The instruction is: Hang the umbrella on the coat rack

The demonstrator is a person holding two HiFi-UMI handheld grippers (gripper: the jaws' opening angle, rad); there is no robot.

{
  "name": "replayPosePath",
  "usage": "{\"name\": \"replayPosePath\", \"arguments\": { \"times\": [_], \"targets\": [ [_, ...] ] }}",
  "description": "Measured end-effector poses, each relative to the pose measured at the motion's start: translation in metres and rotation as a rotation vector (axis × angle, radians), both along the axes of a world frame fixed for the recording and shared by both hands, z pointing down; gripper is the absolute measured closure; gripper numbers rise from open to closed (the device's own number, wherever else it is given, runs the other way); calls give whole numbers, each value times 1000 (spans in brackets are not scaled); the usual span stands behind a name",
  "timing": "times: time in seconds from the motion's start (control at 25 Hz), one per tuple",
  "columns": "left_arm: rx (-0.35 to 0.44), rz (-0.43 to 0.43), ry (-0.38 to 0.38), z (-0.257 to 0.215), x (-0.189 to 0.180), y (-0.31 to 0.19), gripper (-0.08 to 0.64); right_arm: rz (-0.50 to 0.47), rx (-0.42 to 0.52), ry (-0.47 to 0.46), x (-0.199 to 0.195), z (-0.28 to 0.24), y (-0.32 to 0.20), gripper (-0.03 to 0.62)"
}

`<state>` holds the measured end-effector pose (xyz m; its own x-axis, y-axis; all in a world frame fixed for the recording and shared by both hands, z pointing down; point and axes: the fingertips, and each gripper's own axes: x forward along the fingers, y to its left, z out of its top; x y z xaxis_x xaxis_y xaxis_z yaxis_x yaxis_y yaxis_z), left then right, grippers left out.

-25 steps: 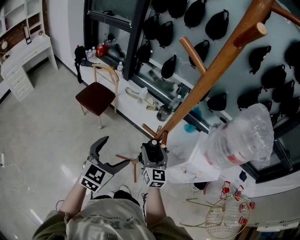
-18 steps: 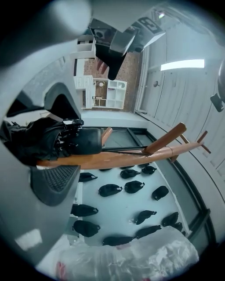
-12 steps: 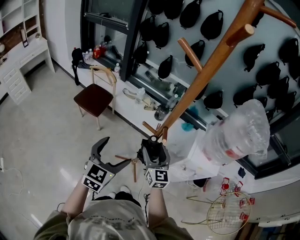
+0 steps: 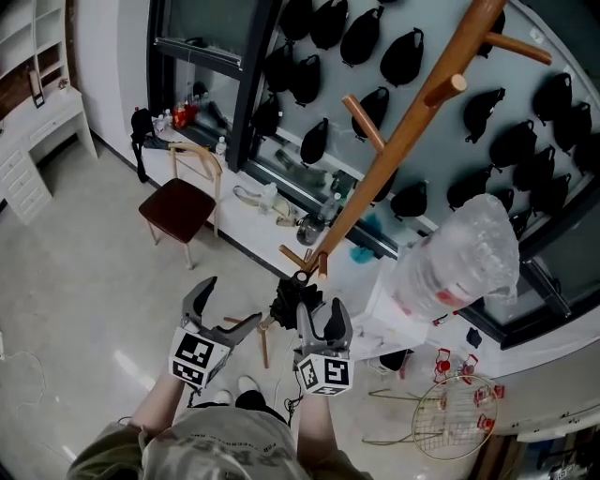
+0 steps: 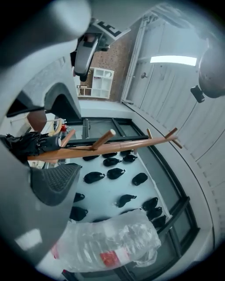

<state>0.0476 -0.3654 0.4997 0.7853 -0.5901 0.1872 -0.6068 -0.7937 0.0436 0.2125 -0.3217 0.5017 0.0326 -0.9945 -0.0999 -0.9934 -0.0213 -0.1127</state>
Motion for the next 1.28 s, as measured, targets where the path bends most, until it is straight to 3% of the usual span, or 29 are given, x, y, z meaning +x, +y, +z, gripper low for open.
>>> {"name": "replayPosePath", "arguments": {
  "times": [0.2,0.36,0.48,0.56,0.68,0.72,0.8,0.88,0.92,1.04,1.28],
  "targets": [
    [58,-20,63,-18,8,-4,103,8,65,-14,-1,-34,21,279],
    [57,-47,83,-18,7,-5,273,15,99,6,-3,-48,36,302],
    [56,-50,94,-20,9,-4,334,37,99,36,-2,-51,41,335],
    [60,-46,89,-20,13,-2,358,52,97,40,-1,-51,46,422],
    [81,-64,91,-21,15,-1,404,69,92,53,0,-52,52,438],
    [90,-74,92,-21,14,-1,426,75,92,63,0,-52,53,496],
    [97,-95,86,-20,11,-1,477,87,94,79,1,-54,56,504],
    [101,-116,99,-23,10,-1,520,105,96,95,4,-55,58,590],
    [102,-122,113,-27,9,-1,535,108,96,101,4,-56,59,591],
    [114,-104,136,-32,11,0,549,115,97,112,4,-59,59,591],
    [145,-80,109,-33,16,1,549,131,116,131,4,-68,58,591]
  ]
}}
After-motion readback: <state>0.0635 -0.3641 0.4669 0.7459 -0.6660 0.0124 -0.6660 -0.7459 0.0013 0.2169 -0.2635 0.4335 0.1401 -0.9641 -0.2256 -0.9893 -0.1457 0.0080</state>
